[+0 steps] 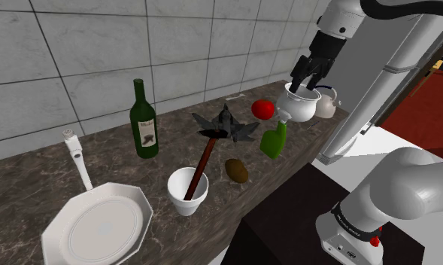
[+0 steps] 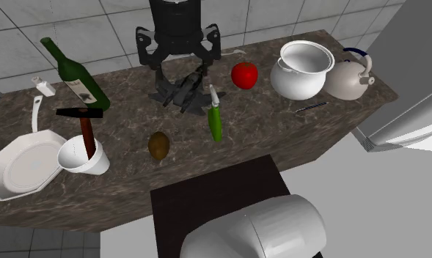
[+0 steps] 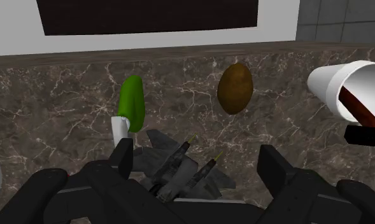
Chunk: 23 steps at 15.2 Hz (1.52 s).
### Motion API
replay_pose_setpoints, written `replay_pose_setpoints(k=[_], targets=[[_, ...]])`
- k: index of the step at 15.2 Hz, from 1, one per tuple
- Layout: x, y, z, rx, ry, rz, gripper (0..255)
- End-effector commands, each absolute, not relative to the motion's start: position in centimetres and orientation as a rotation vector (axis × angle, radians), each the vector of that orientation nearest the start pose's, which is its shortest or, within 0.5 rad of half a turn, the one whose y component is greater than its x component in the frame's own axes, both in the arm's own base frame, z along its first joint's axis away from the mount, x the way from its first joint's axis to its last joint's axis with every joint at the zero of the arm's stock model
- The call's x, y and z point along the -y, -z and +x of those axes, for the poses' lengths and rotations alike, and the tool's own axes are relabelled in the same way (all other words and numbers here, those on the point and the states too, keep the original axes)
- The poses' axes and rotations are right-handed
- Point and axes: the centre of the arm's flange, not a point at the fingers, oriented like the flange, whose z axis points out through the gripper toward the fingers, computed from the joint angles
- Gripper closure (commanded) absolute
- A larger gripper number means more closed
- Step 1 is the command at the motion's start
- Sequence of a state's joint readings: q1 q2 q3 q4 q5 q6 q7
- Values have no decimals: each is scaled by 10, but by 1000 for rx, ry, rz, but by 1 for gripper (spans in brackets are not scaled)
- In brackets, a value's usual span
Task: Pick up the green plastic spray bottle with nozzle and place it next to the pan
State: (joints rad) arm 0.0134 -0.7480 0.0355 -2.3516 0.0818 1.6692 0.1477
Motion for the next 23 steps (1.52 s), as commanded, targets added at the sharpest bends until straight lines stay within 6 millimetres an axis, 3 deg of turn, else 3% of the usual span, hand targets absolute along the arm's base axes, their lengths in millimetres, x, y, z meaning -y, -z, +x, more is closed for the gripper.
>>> replay_pose_setpoints(k=[1,13,21,23], targets=[[-27,-590,326,-174,92,-3072,0],[57,-461,356,-309,118,-3076,0],[56,-420,359,-311,119,-3076,0],[56,-420,359,-311,119,-3076,0]])
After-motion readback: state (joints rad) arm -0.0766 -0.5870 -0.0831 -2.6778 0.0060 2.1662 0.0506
